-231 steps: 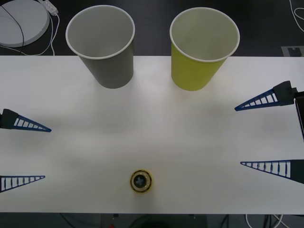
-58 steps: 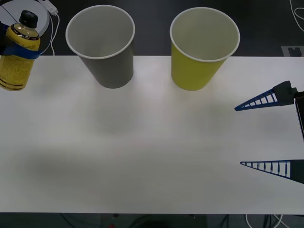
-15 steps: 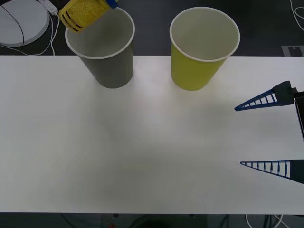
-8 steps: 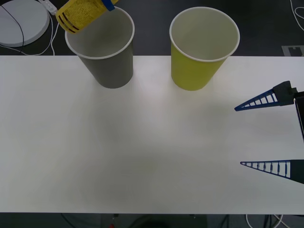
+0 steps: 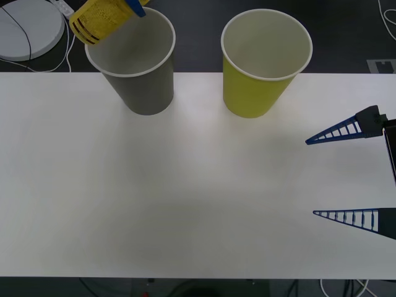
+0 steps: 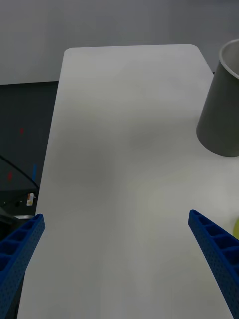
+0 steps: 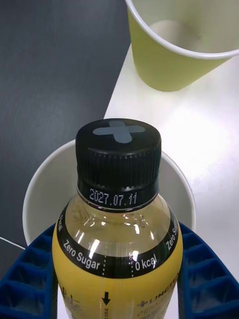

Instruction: Put the can into the green bin and the plastic bottle into the gray bin

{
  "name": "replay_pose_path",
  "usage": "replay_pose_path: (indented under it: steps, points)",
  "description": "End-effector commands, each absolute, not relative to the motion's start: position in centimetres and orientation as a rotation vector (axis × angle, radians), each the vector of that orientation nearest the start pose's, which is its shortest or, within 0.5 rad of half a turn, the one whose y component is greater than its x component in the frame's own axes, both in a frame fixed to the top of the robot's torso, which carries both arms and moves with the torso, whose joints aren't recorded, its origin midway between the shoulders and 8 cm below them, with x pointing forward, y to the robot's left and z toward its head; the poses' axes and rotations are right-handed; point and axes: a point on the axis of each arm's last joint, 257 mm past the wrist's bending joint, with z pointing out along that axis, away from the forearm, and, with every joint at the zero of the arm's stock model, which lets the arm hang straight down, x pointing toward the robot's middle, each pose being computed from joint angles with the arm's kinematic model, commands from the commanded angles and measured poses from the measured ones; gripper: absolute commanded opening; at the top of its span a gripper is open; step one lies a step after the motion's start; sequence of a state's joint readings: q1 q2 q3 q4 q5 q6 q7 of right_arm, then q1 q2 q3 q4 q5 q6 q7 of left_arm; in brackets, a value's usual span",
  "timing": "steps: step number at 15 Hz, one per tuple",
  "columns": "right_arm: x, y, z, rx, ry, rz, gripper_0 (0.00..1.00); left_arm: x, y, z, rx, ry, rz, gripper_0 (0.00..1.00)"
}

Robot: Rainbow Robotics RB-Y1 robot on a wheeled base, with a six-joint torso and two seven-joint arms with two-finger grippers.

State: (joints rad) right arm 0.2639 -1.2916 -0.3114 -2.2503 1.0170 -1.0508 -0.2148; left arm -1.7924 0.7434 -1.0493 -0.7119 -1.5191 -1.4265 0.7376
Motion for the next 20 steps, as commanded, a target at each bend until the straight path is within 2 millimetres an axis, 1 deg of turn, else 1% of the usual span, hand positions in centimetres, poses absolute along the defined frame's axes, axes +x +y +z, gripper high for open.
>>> replay_pose_path:
  steps: [1,10,13,17,20]
  points:
    - [29.4,-19.0,-8.0,-1.647,1.412,0.445,1.00,60.0,13.3,6.7,1.537,2.063,0.094,1.00]
    - [29.4,-19.0,-8.0,-1.647,1.412,0.445,1.00,60.0,13.6,6.8,1.525,2.064,0.072,1.00]
    - [29.4,-19.0,-8.0,-1.647,1.412,0.445,1.00,59.6,14.0,6.0,1.547,2.044,0.060,1.00]
    - [29.4,-19.0,-8.0,-1.647,1.412,0.445,1.00,58.9,15.4,5.2,1.560,2.001,0.049,1.00]
    - [29.4,-19.0,-8.0,-1.647,1.412,0.445,1.00,58.0,17.3,5.1,1.559,1.999,0.038,1.00]
